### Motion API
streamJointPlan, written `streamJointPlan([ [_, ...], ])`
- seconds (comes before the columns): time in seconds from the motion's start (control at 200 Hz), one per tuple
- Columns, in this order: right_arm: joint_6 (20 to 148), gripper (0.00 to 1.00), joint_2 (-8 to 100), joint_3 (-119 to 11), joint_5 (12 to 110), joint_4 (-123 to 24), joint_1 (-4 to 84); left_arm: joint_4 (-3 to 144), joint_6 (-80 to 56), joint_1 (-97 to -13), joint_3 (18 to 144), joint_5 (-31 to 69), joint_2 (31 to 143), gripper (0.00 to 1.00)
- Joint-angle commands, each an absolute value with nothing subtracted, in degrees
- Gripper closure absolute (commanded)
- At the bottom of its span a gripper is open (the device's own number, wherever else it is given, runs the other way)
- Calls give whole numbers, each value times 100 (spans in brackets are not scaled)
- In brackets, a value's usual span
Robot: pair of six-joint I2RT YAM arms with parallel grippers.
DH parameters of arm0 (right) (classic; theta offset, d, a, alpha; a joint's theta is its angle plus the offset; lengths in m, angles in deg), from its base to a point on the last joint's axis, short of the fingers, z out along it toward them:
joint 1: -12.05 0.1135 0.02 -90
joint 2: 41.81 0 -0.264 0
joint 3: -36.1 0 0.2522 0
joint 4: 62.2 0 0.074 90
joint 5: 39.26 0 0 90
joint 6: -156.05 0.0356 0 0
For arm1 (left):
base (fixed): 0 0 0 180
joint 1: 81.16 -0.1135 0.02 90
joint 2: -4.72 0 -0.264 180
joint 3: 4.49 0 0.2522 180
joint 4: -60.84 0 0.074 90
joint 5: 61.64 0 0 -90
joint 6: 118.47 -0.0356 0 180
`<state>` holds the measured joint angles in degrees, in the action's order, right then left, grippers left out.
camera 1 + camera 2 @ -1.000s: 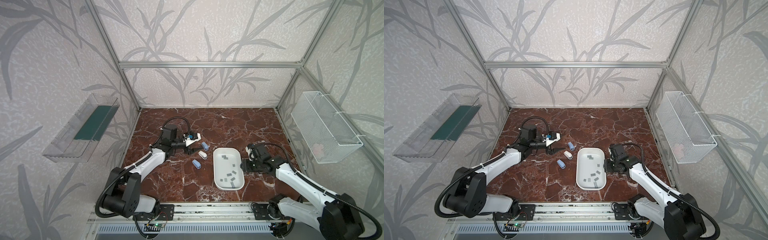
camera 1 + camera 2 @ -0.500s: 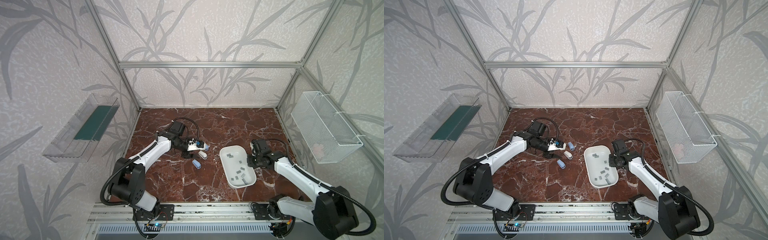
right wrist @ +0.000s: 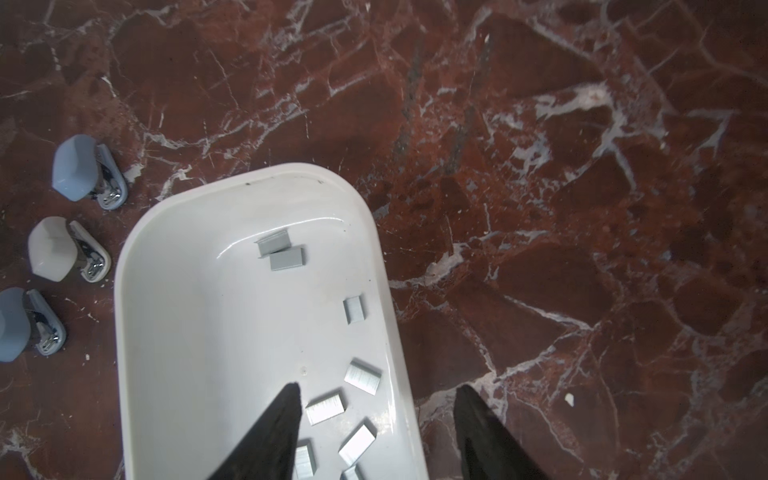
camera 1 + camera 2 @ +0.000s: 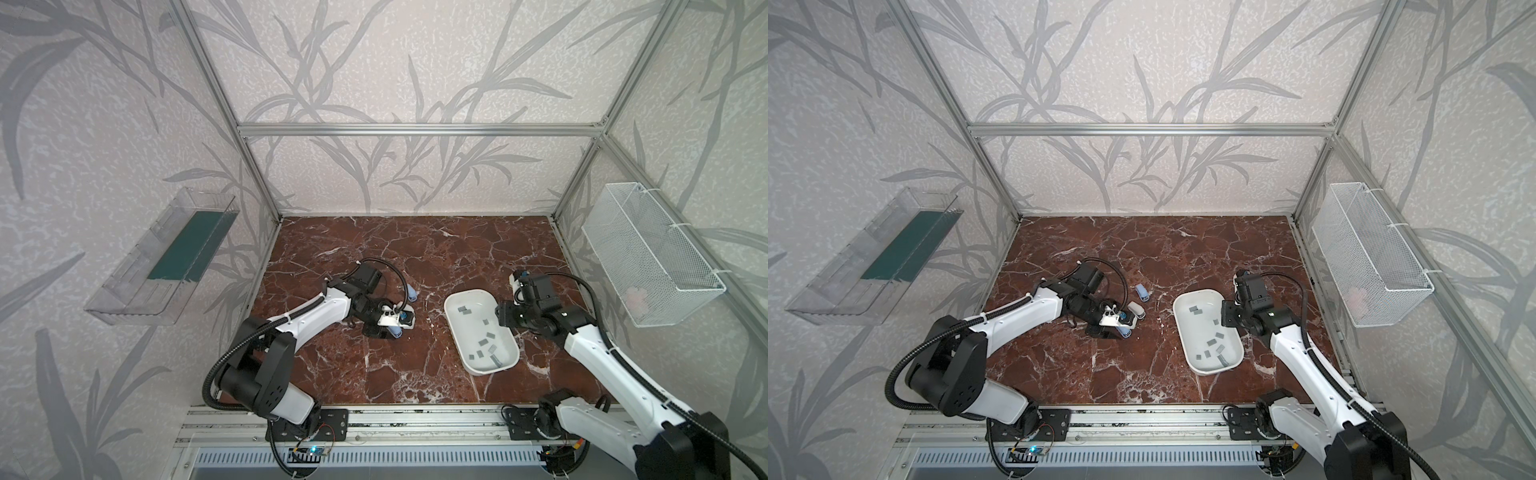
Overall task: Load the staples into the stapler
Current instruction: 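Move left gripper over the light blue stapler while right gripper hovers over tray, then lower left gripper and close it on the light blue stapler's body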
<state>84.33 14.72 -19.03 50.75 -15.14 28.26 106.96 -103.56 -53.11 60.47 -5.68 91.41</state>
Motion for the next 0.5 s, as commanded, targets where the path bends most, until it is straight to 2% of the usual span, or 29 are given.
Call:
streamJointPlan([
  [0.0,8290,24,1108,-1762,5368,-1775,2822,10579,-10618,-5232,6018,-118,9105,39],
  [0.105,8228,18,896,-1646,5441,-1875,2822,10679,-10717,-5143,6124,229,9350,38],
  [0.495,8117,16,1245,-1652,5549,-2083,2822,10949,-10884,-5134,6740,736,10057,37],
])
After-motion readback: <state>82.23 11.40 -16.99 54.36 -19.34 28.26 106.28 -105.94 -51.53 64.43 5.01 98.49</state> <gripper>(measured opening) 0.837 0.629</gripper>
